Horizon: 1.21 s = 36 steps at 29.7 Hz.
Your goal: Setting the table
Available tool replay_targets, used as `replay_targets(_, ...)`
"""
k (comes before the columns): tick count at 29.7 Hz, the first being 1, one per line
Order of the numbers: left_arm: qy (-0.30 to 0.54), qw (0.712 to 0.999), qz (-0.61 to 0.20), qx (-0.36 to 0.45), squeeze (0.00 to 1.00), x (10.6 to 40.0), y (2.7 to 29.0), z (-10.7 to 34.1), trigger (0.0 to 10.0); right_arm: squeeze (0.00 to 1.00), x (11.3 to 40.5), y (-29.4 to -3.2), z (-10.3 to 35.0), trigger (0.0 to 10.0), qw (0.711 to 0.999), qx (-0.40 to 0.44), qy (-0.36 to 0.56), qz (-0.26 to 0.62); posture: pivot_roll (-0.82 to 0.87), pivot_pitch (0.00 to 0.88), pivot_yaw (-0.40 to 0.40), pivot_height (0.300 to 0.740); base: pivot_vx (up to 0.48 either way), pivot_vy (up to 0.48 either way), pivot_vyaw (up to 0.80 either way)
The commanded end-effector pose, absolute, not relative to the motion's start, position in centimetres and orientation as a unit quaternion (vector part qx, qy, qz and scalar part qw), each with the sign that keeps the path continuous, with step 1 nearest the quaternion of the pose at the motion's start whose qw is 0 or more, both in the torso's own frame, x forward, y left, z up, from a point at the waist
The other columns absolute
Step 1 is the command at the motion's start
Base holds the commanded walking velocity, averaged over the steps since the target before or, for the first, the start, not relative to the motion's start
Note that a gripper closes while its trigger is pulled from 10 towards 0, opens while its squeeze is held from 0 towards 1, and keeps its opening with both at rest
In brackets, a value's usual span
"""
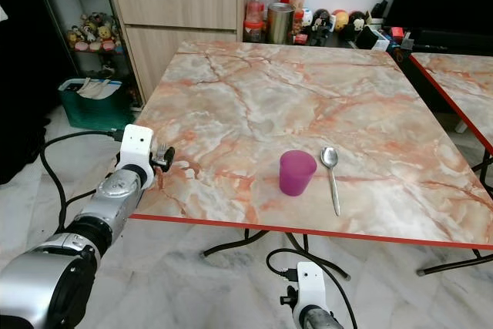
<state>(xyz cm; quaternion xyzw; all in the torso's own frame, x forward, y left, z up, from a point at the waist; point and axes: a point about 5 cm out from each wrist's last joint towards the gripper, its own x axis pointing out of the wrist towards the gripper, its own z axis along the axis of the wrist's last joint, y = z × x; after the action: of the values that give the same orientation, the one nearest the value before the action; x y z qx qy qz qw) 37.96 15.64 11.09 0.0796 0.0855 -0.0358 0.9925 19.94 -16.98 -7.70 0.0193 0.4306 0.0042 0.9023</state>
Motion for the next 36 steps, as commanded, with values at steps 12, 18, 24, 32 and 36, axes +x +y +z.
replay_targets(12, 0.116, 0.987, -0.033, 0.107, 0.00, 37.8, 15.8, 10.3, 10.0, 0.00, 18.6, -18.5, -8.2, 10.0, 0.900, 0.017, 0.436, -0.011, -0.05, 0.036, -0.060, 0.740, 0.000, 0.000, 0.00)
replay_targets(18, 0.113, 0.987, -0.034, 0.107, 0.00, 37.8, 15.7, 10.3, 10.0, 0.00, 17.9, -19.1, -8.4, 10.0, 0.899, 0.015, 0.438, -0.013, -0.06, 0.057, -0.070, 0.740, 0.000, 0.000, 0.00)
replay_targets(24, 0.115, 0.987, -0.036, 0.104, 0.00, 37.7, 15.4, 10.1, 10.0, 0.00, 16.5, -19.8, -8.8, 10.0, 0.896, 0.014, 0.444, -0.017, -0.08, 0.102, -0.077, 0.740, 0.000, 0.000, 0.00)
replay_targets(32, 0.118, 0.987, -0.026, 0.105, 0.00, 37.8, 15.6, 10.2, 10.0, 0.00, 16.4, -19.9, -8.8, 10.0, 0.896, 0.016, 0.442, -0.018, -0.08, 0.110, -0.077, 0.740, 0.000, 0.000, 0.00)
replay_targets(36, 0.122, 0.987, -0.007, 0.101, 0.00, 37.8, 16.1, 10.2, 10.0, 0.00, 16.6, -19.9, -8.7, 10.0, 0.898, 0.018, 0.439, -0.017, -0.08, 0.113, -0.078, 0.740, 0.000, 0.000, 0.00)
